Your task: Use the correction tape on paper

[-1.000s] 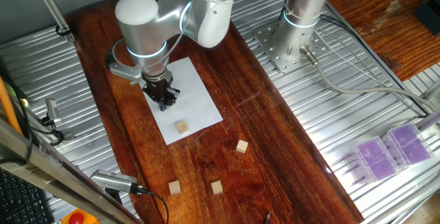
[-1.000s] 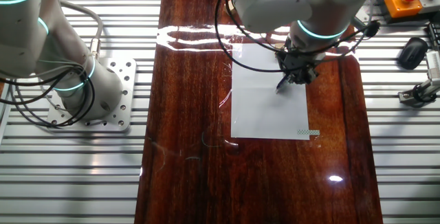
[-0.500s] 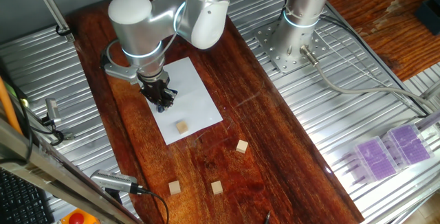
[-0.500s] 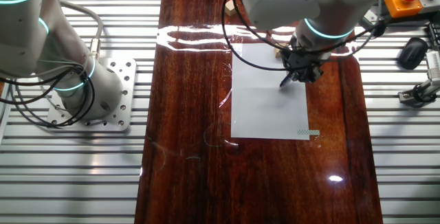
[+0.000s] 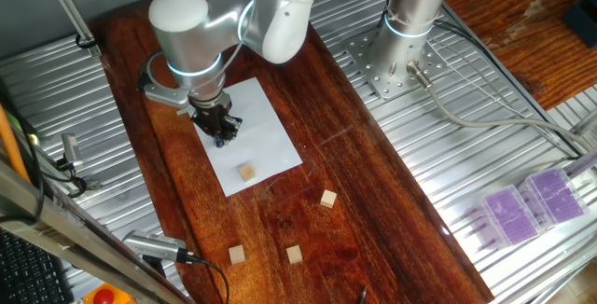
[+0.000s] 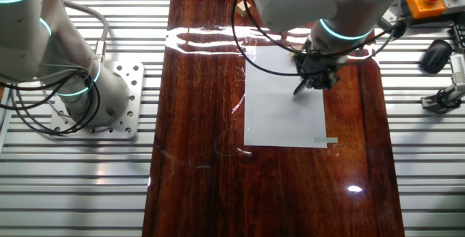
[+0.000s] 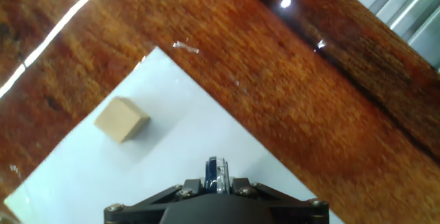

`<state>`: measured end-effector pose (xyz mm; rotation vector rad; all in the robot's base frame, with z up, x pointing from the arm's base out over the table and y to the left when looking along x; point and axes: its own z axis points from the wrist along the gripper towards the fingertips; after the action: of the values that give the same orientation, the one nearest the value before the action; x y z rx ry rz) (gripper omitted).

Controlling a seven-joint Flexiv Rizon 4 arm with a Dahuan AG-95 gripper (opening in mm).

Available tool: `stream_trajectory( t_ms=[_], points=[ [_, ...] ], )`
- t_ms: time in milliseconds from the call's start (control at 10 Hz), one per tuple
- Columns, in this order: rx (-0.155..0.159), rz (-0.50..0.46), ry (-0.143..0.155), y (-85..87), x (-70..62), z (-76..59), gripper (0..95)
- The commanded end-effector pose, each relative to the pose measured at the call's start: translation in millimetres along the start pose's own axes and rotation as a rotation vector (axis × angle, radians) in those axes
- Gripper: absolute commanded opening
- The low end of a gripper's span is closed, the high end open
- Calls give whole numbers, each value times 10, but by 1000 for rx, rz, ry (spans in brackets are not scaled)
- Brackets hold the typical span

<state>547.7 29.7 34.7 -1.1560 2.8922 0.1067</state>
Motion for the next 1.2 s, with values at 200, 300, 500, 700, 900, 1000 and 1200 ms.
stream_trajectory(
  t_ms=[200,300,500,700,900,1000,1200],
  points=[
    [1,-1,-5,27,74,23,0],
    [0,0,-7,21,82,32,0],
    [-2,7,-17,20,78,54,0],
    [-1,10,-21,23,62,85,0],
    [-4,16,-30,26,10,110,0],
    [-3,19,-35,31,-16,117,0],
    [-3,23,-35,38,-86,98,0]
  ],
)
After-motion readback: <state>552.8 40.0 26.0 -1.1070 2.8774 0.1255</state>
